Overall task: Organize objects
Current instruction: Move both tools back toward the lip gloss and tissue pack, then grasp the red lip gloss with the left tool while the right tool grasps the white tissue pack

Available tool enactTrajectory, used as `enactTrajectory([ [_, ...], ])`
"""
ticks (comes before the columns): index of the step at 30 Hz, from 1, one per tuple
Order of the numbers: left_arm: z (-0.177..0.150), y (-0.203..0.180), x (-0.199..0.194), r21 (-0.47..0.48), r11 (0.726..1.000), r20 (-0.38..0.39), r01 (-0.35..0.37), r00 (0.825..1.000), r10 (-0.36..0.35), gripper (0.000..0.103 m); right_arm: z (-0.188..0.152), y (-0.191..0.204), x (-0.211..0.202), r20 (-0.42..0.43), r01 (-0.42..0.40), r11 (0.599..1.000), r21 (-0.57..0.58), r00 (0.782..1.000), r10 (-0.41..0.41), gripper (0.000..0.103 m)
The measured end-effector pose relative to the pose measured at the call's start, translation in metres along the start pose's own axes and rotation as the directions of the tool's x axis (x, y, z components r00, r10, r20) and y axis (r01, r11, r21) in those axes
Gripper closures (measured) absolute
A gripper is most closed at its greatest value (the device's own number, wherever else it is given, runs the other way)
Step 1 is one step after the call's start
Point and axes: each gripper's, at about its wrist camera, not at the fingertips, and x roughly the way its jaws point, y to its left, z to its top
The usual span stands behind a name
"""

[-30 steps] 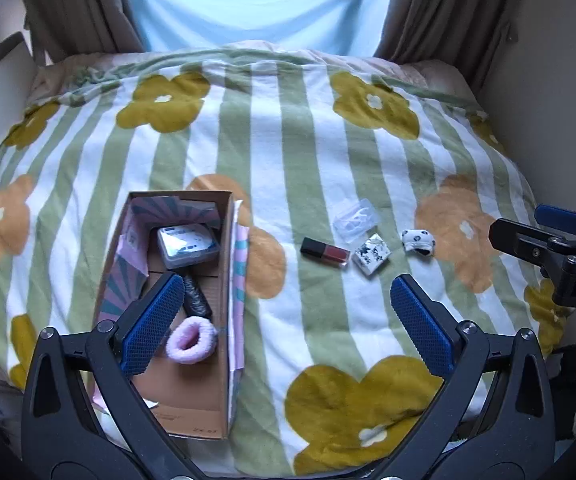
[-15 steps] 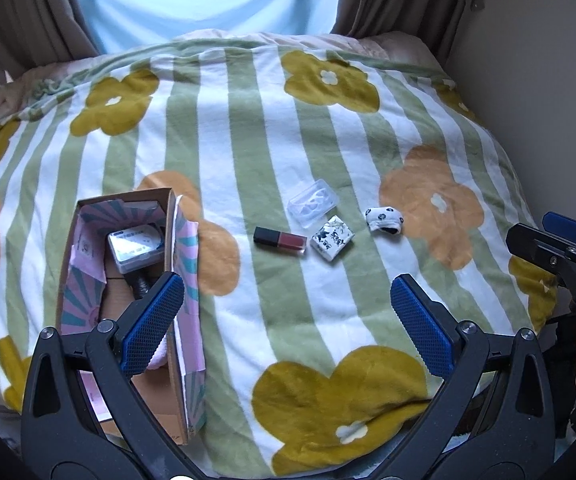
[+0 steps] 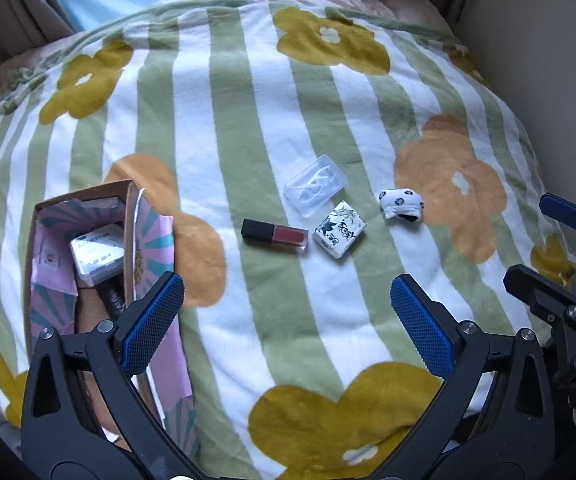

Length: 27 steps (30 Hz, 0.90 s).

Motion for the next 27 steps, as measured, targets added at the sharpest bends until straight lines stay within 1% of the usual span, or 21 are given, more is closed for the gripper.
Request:
enactTrajectory([
  [6, 0.011, 0.007, 0.082, 0.001, 1.0, -0.063, -0.024, 0.998, 0.024, 0.0, -0.011, -0.007, 0.074, -0.029, -0.036, 0.995, -0.092, 0.999, 0.033, 0.002],
  [9, 0.013, 0.009, 0.115, 0.019, 0.999, -0.09, -0.037, 0.995, 0.038, 0.0, -0.014, -0.007, 0.11, -0.057, -0.053, 0.991, -0.12, 0.997, 0.047, 0.006],
  [12, 0.015, 0.01, 0.142, 0.034, 0.998, -0.115, -0.046, 0.992, 0.05, 0.0, -0.017, -0.006, 0.138, -0.075, -0.077, 0.987, -0.144, 0.995, 0.067, 0.007],
  [15, 0.016, 0.01, 0.161, 0.045, 0.997, -0.134, -0.056, 0.989, 0.062, 0.0, -0.02, -0.002, 0.164, -0.101, -0.096, 0.98, -0.175, 0.992, 0.079, 0.007],
  [19, 0.017, 0.007, 0.181, 0.069, 0.996, -0.164, -0.061, 0.984, 0.071, 0.0, -0.019, 0.002, 0.191, -0.137, -0.116, 0.97, -0.213, 0.987, 0.088, 0.017],
  [21, 0.018, 0.007, 0.188, 0.074, 0.995, -0.174, -0.065, 0.982, 0.077, 0.0, -0.018, 0.002, 0.199, -0.146, -0.13, 0.968, -0.214, 0.984, 0.1, 0.018],
  [27, 0.022, 0.01, 0.202, 0.062, 0.997, -0.198, -0.044, 0.979, 0.055, 0.001, -0.015, 0.006, 0.213, -0.16, -0.159, 0.961, -0.225, 0.979, 0.125, 0.018],
])
